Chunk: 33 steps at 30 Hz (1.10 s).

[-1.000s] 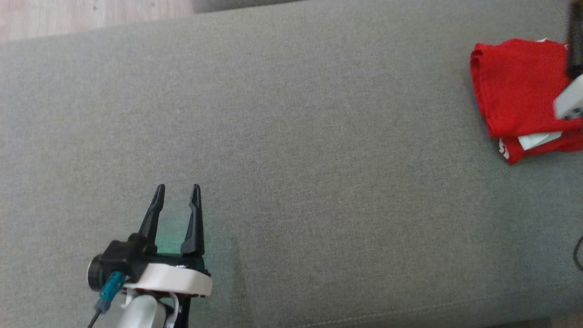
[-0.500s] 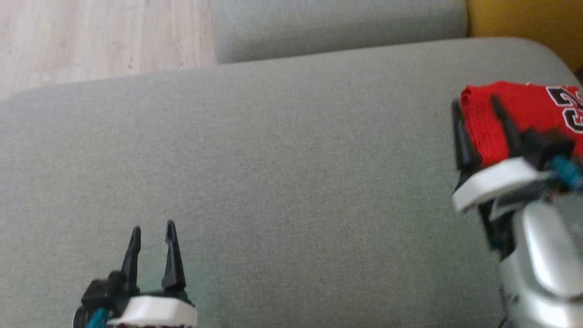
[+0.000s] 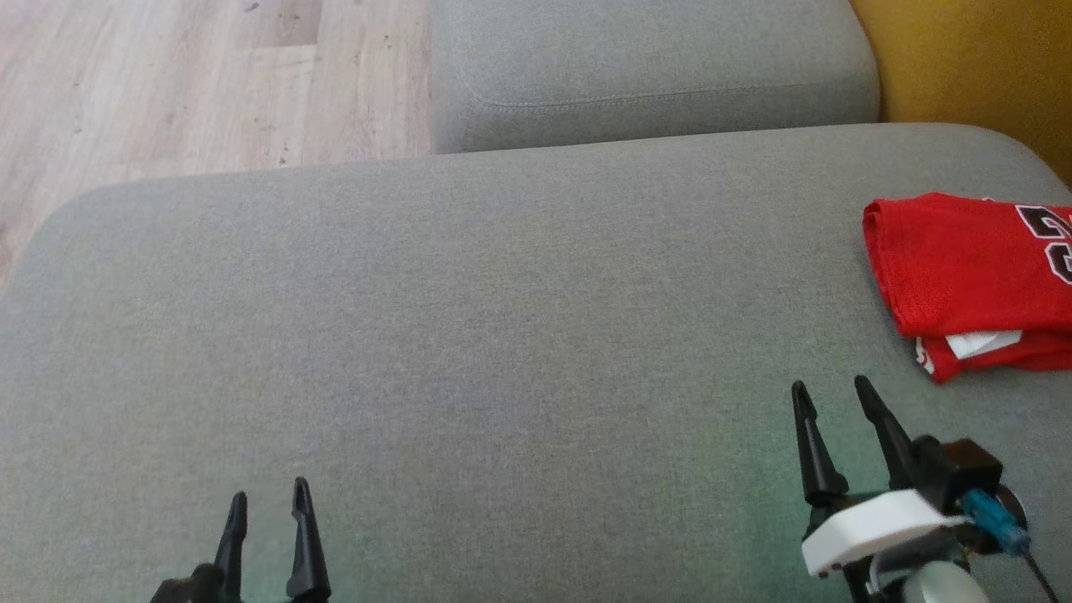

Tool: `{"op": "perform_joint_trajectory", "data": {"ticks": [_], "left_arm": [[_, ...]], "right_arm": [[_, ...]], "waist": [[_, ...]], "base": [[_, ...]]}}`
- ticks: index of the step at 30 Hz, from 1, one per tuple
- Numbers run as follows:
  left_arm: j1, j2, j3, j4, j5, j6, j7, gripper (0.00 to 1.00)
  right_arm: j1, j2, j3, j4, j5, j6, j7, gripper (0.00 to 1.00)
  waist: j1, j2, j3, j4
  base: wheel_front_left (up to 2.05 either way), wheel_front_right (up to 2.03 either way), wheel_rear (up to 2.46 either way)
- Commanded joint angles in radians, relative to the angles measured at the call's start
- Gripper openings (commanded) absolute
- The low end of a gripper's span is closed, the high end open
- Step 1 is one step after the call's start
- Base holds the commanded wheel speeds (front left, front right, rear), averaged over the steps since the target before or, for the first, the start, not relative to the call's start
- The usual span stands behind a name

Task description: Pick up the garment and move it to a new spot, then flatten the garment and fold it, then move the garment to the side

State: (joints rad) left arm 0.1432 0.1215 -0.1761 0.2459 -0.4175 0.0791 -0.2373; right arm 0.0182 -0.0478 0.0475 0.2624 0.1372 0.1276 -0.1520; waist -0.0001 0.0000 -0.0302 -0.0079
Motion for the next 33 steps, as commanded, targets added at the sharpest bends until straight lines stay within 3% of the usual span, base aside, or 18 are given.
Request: {"op": "perform_joint_trajectory", "data": {"ticks": [1,24,25,33], "left_arm": [[-0.028,0.014,0.036,-0.031,-0.005,0.004,-0.001,1.00],[-0.029,0.021,0.011,-0.037,-0.023,0.010,0.038,1.00],[0.007,0.009,-0.017,0.000,-0.016,0.009,0.042,0.00],[0.001,-0.005,-0.003,0.046,-0.073,-0.002,0.058,0.00]], "right_arm": [[-0.031,-0.003,0.024,-0.038,0.005,0.003,-0.017,1.00],[-0.008,-0.002,0.069,-0.013,-0.021,0.003,-0.032,1.00],[0.017,0.001,0.043,0.022,-0.021,0.000,-0.016,0.00],[0.024,-0.002,0.039,0.063,0.056,0.000,-0.006,0.00]], "waist": [[0.0001,0.0000,-0.002,0.003],[0.0001,0.0000,-0.012,0.028],[0.0002,0.0000,-0.012,0.028],[0.0002,0.0000,-0.009,0.027]], "base": [[0.00,0.00,0.00],[0.00,0.00,0.00],[0.00,0.00,0.00],[0.00,0.00,0.00]]}}
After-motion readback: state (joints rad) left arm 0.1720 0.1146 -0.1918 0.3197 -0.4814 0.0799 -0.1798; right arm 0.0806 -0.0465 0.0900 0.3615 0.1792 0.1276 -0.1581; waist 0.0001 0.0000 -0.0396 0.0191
